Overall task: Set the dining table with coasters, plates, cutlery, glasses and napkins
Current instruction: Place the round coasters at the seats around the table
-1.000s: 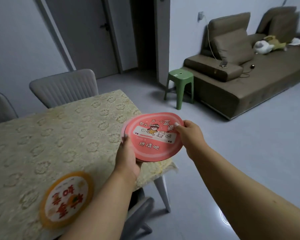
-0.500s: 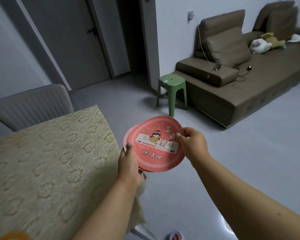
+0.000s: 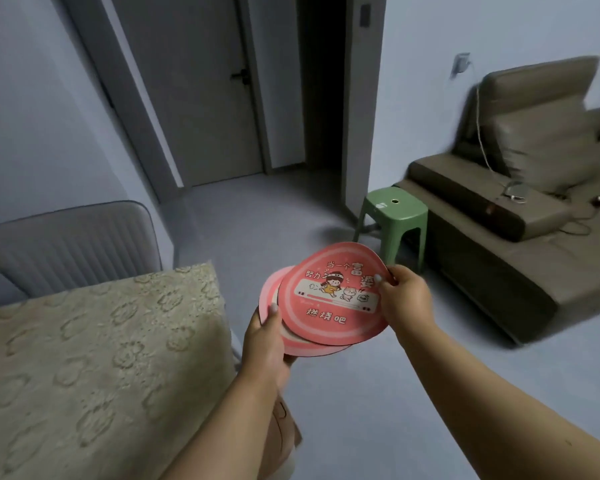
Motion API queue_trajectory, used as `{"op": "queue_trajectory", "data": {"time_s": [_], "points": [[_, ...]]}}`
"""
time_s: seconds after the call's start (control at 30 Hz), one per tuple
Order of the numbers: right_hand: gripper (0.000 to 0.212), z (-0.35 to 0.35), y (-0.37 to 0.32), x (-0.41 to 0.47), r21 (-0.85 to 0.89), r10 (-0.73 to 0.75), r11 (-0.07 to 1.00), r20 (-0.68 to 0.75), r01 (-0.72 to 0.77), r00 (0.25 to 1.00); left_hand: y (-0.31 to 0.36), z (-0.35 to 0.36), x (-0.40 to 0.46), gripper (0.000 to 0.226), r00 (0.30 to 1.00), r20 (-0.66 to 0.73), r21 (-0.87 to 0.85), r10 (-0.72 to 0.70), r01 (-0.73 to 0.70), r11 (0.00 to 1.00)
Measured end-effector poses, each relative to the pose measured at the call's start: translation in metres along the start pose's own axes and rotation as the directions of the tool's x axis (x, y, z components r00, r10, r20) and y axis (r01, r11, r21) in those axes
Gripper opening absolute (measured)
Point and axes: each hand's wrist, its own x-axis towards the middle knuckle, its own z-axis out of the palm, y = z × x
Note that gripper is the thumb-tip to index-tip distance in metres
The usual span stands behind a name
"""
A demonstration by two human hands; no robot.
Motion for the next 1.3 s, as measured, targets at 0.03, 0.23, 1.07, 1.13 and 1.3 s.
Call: {"op": "queue_trajectory", "data": {"time_s": [0.03, 0.23, 1.07, 1.13, 1.3], "points": [[0.008, 0.013, -0.004, 0.017, -0.003, -0.011, 1.000, 0.019, 0.011, 1.000, 0.006, 0.002, 0.015, 0.021, 1.000, -0.020, -0.021, 0.009, -0.010, 1.000], [0.013, 0.101, -0.033, 0.123, 0.010, -0.059, 0.998, 0.212, 0.059, 0.976, 0.043, 0.007, 0.109, 0.018, 0.985, -0.146, -0.073, 0.096, -0.107, 0.992], [0.015, 0.510, -0.243, 0.367, 0.349, -0.363, 0.927, 0.740, 0.138, 0.567, 0.257, -0.067, 0.432, 0.033, 0.815, -0.543, -0.178, 0.203, -0.347, 0.921], [0.014, 0.544, -0.267, 0.372, 0.376, -0.383, 0.917, 0.740, 0.132, 0.552, 0.282, -0.085, 0.455, 0.031, 0.804, -0.554, -0.150, 0.219, -0.354, 0.923], [0.017, 0.630, -0.318, 0.369, 0.409, -0.420, 0.903, 0.781, 0.129, 0.462, 0.335, -0.127, 0.488, 0.027, 0.714, -0.612, -0.061, 0.340, -0.472, 0.880]]}}
